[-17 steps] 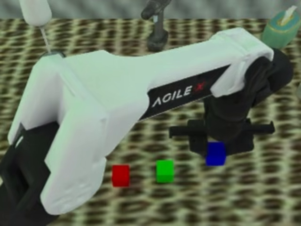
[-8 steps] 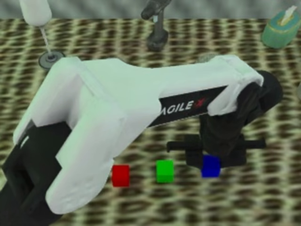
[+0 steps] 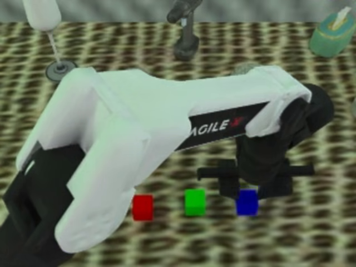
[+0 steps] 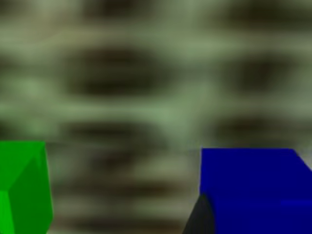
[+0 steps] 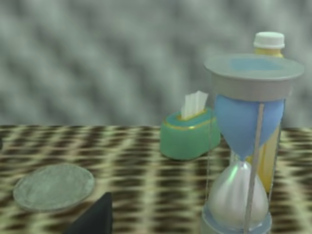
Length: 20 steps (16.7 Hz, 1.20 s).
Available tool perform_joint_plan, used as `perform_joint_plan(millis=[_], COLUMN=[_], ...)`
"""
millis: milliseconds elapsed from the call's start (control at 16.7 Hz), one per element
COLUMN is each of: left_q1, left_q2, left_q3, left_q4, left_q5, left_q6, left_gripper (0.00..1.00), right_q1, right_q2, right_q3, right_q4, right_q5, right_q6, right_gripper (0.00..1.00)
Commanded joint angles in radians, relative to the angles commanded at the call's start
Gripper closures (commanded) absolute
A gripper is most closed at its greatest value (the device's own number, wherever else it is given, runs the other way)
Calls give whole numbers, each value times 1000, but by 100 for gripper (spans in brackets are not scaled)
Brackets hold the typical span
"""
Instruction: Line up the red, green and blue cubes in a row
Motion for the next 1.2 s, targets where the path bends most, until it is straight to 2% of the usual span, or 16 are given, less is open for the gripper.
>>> perform_joint_plan(millis=[300,360,900,1200], left_q1=[0,0,0,5], left_q2=[0,0,-1,-16], left_q3=[0,0,4,132], left_q4=[0,0,-4,-154], left_q5=[0,0,0,3], left_q6=[0,0,-1,-5], left_gripper=[2,0,0,0], right_q1=[0,0,0,0], right_q2=[0,0,0,0], right_q3=[0,0,0,0], right_q4=[0,0,0,0], right_q5=[0,0,0,0], right_q6=[0,0,0,0], right_gripper=[0,0,0,0])
